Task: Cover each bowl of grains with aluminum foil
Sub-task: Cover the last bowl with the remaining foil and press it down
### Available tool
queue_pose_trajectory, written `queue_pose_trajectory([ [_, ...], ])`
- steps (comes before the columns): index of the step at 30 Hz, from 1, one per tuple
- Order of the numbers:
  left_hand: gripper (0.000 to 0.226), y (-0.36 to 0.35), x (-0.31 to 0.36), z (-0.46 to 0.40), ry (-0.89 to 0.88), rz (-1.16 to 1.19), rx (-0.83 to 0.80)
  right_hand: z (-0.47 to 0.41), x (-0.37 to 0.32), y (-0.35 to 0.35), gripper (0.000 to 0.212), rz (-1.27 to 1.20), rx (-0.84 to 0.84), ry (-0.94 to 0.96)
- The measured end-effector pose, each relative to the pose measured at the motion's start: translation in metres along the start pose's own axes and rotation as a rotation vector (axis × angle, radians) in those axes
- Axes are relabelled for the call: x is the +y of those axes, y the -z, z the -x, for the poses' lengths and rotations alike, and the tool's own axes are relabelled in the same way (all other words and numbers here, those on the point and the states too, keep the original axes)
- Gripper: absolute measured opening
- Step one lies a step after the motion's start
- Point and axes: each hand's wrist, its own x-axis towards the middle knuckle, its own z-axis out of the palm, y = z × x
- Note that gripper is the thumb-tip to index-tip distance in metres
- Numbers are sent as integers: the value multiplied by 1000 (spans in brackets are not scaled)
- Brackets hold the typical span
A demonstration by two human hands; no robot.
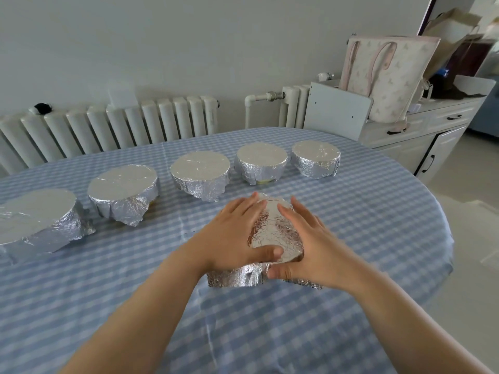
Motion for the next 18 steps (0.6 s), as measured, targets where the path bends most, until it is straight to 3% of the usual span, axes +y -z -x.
queue_pose_trajectory([
  [4, 127, 3, -15, 5, -14, 345, -15, 0, 4, -4, 134, -28, 22, -7],
  [12, 128, -32, -26, 20, -34, 580, 221, -3, 15, -11, 130, -248, 50, 58],
  [18, 140, -49, -32, 23, 11, 832, 139, -8, 19, -31, 128, -489, 190, 103],
])
